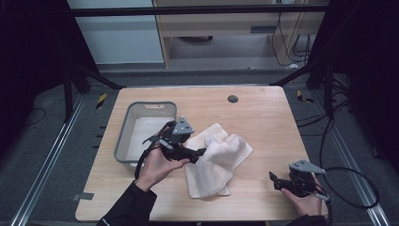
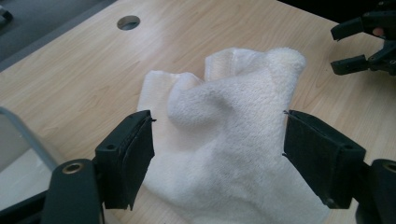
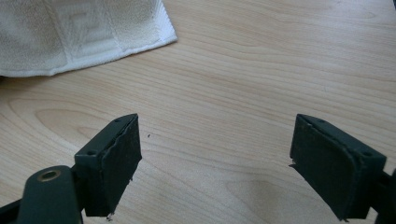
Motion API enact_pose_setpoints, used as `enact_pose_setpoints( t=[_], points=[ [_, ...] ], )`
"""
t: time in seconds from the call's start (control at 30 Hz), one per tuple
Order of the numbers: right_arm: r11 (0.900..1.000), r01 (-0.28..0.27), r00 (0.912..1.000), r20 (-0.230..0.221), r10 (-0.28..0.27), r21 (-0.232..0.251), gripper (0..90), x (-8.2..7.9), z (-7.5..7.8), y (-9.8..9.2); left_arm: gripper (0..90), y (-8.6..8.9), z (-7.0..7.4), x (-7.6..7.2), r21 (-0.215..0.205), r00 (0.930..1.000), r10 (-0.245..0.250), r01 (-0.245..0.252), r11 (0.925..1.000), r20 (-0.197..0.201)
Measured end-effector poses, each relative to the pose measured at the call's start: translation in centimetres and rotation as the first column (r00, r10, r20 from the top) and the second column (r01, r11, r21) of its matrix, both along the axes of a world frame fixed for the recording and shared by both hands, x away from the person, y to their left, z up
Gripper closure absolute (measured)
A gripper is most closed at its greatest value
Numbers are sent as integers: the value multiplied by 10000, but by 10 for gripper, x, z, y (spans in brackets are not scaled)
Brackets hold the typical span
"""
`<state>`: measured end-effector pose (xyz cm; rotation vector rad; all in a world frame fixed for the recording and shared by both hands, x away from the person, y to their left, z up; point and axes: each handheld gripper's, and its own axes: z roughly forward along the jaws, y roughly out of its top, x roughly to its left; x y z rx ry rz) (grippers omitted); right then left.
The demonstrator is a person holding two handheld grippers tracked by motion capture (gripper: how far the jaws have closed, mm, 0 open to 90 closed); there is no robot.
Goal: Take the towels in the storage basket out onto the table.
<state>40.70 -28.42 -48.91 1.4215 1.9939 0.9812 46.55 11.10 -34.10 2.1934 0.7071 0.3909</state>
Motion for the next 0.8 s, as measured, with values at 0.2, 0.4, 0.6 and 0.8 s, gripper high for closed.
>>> enact_pose_setpoints(
  t=[0.2, 0.4, 0.6, 0.8],
  points=[
    [10000, 24, 10000, 9, -24, -62, 161, 0, 0, 0, 238, 33, -4, -9, -653, 9978, 566, -542, 9964, 354],
    [10000, 42, 10000, 29, -42, -83, 161, 0, 0, 0, 241, 62, -12, -17, -1016, 9904, 1213, -1141, 9883, 669],
    [9999, 51, 10000, 4, -51, -109, 158, 0, 0, 0, 240, 107, -35, -25, -1412, 9716, 2312, -2223, 9647, 498],
    [9999, 48, 10000, -13, -48, -112, 156, 0, -1, 0, 249, 136, -46, -29, -1555, 9567, 2900, -2829, 9465, 246]
  ],
)
